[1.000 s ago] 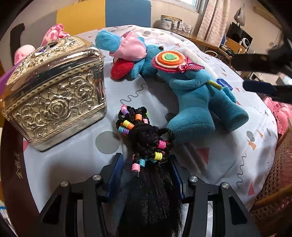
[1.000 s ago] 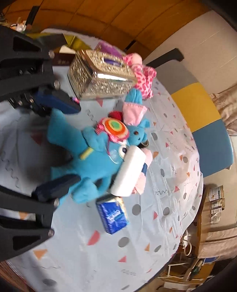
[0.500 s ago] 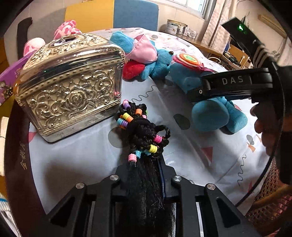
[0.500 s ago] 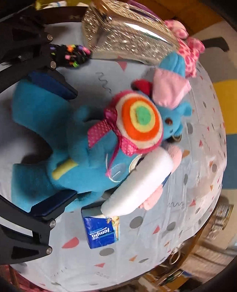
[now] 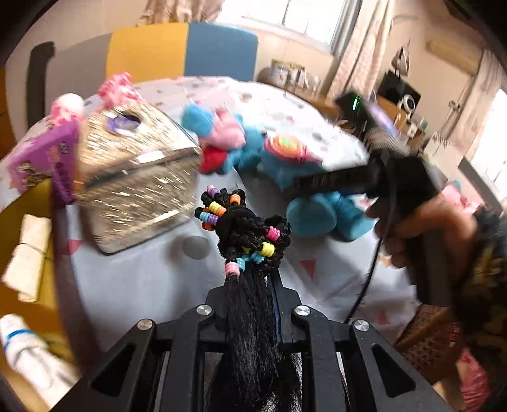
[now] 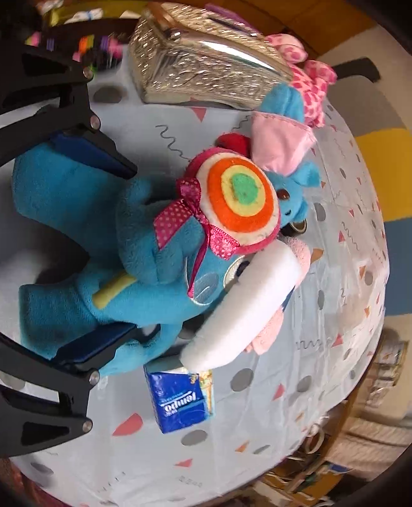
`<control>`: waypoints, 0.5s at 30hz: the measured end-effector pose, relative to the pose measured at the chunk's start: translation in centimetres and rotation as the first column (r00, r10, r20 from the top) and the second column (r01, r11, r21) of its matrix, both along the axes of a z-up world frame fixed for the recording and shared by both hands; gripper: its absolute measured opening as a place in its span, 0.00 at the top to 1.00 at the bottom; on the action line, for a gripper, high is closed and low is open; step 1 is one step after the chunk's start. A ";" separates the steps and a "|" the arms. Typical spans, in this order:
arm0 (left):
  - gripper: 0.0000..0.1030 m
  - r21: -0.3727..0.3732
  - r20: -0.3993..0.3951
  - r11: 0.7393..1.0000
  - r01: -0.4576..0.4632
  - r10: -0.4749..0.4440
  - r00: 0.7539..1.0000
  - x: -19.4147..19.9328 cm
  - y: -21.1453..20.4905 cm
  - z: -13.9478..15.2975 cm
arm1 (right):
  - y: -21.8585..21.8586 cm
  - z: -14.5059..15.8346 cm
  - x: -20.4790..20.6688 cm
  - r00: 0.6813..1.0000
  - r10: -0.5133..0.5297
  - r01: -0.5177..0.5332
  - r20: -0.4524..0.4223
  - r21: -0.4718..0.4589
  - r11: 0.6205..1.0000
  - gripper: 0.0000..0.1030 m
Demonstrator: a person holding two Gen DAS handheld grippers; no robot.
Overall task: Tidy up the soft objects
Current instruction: 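Grasp the blue plush toy with the right tool while the left tool lifts the hair doll, then lower the hair doll into the gold tray with the left tool and open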
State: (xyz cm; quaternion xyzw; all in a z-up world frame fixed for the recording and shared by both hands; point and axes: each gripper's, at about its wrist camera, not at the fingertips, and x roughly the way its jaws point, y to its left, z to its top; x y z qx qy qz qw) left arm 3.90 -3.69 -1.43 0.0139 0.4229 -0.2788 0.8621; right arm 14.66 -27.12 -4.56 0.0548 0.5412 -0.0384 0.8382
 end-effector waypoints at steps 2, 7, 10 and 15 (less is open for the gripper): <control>0.83 -0.026 0.004 0.999 -0.028 0.028 1.000 -0.5 1.7 1.4 | 0.8 0.0 -0.1 1.000 0.028 -0.028 0.000 -0.054 0.998 0.15; 0.83 -0.093 -0.002 0.982 -0.166 0.166 0.986 -0.8 8.6 4.4 | 1.2 0.1 -0.1 0.999 0.046 -0.045 0.002 -0.102 0.994 0.16; 0.83 -0.087 -0.013 0.954 -0.288 0.288 0.957 0.4 13.8 5.0 | 1.0 0.2 0.0 0.999 0.048 -0.047 0.004 -0.110 0.993 0.17; 0.83 -0.008 -0.048 0.878 -0.478 0.477 0.877 3.6 22.6 3.6 | 1.5 0.1 -0.1 0.998 0.058 -0.057 0.005 -0.130 0.990 0.17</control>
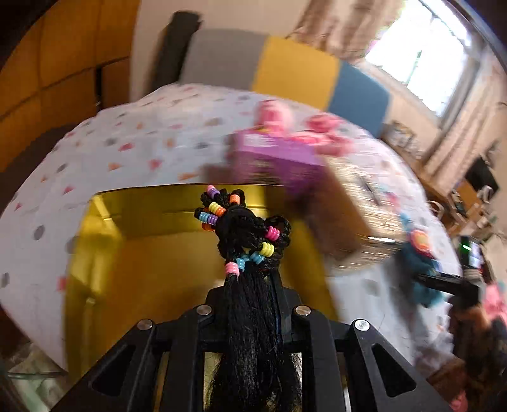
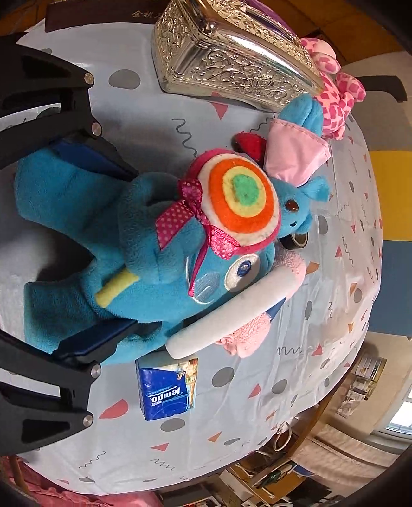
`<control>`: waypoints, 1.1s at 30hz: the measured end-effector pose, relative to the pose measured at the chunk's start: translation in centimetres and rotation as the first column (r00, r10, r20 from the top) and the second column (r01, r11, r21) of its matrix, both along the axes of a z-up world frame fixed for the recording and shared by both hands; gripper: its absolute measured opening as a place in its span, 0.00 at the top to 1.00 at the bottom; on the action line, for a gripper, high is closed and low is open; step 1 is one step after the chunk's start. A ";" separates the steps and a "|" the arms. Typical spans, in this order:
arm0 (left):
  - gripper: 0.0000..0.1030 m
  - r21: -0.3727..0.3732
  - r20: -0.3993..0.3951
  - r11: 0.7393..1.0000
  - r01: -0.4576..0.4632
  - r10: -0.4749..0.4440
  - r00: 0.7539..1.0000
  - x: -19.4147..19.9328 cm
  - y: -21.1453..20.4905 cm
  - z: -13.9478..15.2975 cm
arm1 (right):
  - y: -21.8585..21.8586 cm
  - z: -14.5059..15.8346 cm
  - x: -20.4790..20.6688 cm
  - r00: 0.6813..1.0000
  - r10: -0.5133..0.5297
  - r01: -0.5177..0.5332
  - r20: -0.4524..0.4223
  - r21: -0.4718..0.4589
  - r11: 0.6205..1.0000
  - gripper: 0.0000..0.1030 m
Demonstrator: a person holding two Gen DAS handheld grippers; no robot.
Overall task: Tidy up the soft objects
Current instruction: 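Lower the hair doll into the gold tray with the left tool and open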
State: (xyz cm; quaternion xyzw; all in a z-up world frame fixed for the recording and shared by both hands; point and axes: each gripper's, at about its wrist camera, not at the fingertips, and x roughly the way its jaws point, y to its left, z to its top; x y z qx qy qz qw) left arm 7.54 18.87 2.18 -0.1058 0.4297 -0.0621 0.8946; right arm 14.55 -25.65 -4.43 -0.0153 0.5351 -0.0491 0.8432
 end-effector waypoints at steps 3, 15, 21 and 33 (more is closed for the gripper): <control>0.82 0.054 -0.049 0.997 -0.062 0.065 0.997 2.3 3.7 -1.6 | 0.3 0.0 -0.6 1.000 0.003 -0.003 0.001 -0.006 1.000 0.17; 0.47 0.150 -0.165 0.973 -0.173 0.197 0.966 7.3 9.2 -6.7 | 0.4 -0.1 -0.5 1.000 0.016 -0.016 -0.002 -0.024 1.000 0.17; 0.42 0.155 -0.096 0.962 -0.225 0.242 0.966 5.2 9.0 -4.4 | 0.4 -0.1 -0.5 1.000 0.019 -0.019 -0.006 -0.032 0.999 0.16; 0.22 0.154 0.109 0.936 -0.318 0.304 0.947 -3.1 4.6 -0.5 | 0.9 0.6 -1.6 0.999 0.017 -0.017 -0.027 0.022 1.000 0.21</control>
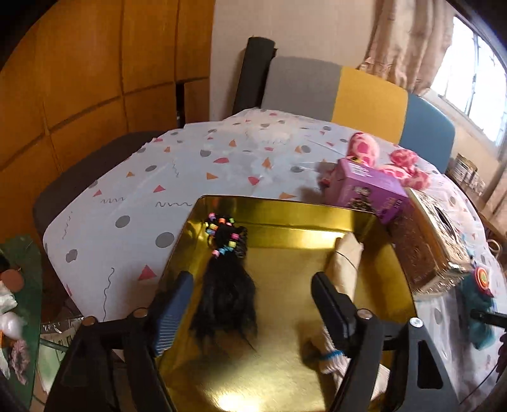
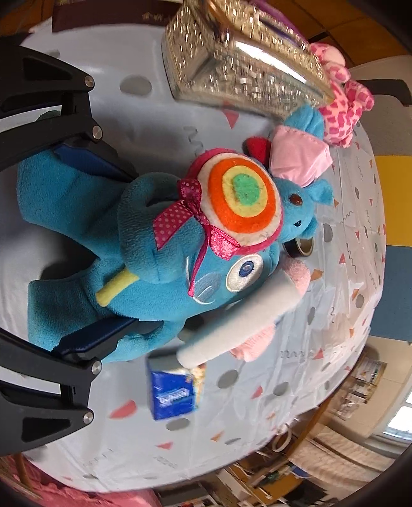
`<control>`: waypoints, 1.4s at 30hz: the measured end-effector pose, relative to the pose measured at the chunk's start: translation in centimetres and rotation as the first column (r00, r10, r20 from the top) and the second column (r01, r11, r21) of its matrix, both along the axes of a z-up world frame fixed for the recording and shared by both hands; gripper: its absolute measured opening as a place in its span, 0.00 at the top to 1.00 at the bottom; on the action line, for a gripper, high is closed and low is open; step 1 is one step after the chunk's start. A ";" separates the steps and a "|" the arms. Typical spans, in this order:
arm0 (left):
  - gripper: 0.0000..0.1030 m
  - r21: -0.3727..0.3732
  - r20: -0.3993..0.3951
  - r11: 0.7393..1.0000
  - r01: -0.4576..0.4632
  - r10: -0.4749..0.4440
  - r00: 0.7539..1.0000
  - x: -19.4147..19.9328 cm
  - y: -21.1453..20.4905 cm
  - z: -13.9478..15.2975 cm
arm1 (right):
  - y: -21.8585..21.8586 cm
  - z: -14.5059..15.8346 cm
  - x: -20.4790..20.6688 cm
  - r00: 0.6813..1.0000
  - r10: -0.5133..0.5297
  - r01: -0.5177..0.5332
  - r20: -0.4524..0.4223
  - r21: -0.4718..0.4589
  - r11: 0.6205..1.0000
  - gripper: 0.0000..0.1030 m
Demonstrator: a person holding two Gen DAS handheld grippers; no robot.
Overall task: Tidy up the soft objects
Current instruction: 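Lower the hair doll into the gold tray with the left tool and open, then carry the blue plush toy with the right tool over the gold tray and release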
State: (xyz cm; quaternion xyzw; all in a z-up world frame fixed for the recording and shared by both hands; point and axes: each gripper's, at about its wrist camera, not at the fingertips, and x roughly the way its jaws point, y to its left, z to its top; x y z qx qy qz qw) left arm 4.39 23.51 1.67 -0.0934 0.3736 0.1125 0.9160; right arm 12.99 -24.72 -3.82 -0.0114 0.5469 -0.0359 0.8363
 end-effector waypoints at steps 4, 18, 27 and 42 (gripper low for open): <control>0.22 -0.001 0.007 1.000 0.024 -0.024 1.000 -0.9 -1.4 0.2 | 0.5 0.6 -1.8 1.000 -0.005 0.006 -0.005 0.096 0.995 0.24; 0.20 -0.028 0.009 0.997 0.074 -0.074 0.997 -1.5 -3.3 0.2 | 1.5 1.9 -9.0 1.000 -0.014 0.003 0.018 0.481 0.877 0.29; 0.20 -0.031 0.005 0.997 0.064 -0.064 0.998 -1.5 -2.9 0.0 | 4.8 9.6 -11.3 0.970 0.083 -0.193 0.227 0.521 0.831 0.29; 0.20 -0.053 0.007 0.996 -0.069 0.070 0.998 -3.1 3.0 0.2 | 27.4 10.1 -3.5 0.857 0.475 -0.515 0.203 0.383 0.767 0.28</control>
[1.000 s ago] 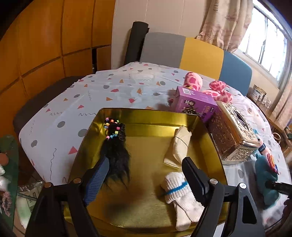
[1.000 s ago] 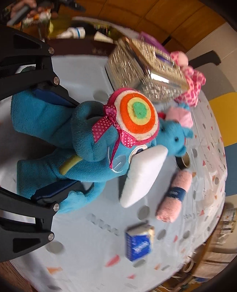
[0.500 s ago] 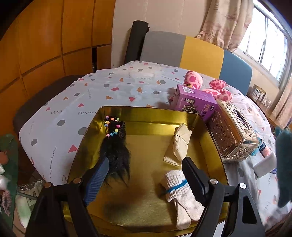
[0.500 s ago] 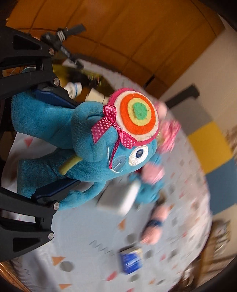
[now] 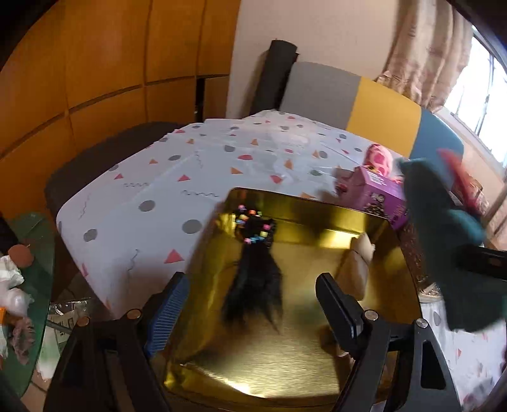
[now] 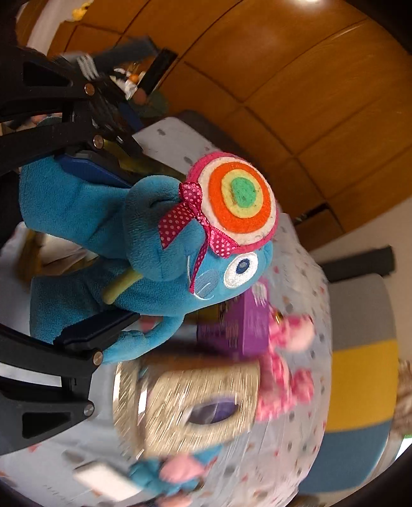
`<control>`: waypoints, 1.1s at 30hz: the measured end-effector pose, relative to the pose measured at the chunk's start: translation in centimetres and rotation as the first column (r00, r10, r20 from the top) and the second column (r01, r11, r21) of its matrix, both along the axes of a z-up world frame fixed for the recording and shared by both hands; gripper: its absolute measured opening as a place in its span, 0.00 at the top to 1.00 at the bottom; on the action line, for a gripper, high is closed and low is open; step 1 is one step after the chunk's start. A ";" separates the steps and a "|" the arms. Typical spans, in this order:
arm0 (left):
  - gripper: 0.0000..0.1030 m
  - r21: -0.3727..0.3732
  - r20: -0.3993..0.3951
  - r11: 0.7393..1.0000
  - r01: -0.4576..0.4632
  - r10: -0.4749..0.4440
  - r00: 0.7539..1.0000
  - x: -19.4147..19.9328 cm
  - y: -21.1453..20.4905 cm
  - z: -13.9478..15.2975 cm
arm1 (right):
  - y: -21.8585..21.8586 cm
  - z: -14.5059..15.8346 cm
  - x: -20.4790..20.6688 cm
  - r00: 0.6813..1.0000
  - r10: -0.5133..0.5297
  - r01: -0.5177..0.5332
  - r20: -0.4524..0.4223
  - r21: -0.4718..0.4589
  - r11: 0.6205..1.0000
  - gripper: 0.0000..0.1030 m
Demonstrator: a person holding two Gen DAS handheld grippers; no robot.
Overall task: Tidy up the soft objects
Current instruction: 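Carry the blue plush toy with the right tool over the gold tray and release, then move both open tools away from the tray toward the loose items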
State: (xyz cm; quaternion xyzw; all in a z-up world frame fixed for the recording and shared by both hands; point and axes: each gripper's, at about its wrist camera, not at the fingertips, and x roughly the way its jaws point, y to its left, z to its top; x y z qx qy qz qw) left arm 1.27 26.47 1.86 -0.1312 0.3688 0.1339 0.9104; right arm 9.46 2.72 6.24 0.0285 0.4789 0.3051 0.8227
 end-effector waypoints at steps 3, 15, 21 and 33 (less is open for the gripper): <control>0.20 -0.011 -0.001 1.000 -0.028 0.028 1.000 -0.4 1.3 -0.2 | 4.1 -2.3 2.2 1.000 0.008 -0.009 -0.023 -0.057 0.998 0.27; 0.20 -0.050 -0.027 0.994 -0.096 0.094 0.995 -1.4 4.4 -1.6 | 9.7 -7.6 5.6 0.993 0.001 -0.006 -0.114 -0.038 0.999 0.14; 0.20 -0.037 -0.012 0.996 -0.084 0.084 0.996 -1.6 3.9 -1.2 | 7.9 -5.4 4.5 0.998 -0.014 0.013 -0.059 -0.014 1.000 0.14; 0.19 0.014 0.018 1.000 -0.006 0.006 1.000 -2.2 0.2 0.4 | 4.4 -4.7 0.6 0.998 -0.027 0.031 0.052 -0.083 0.996 0.14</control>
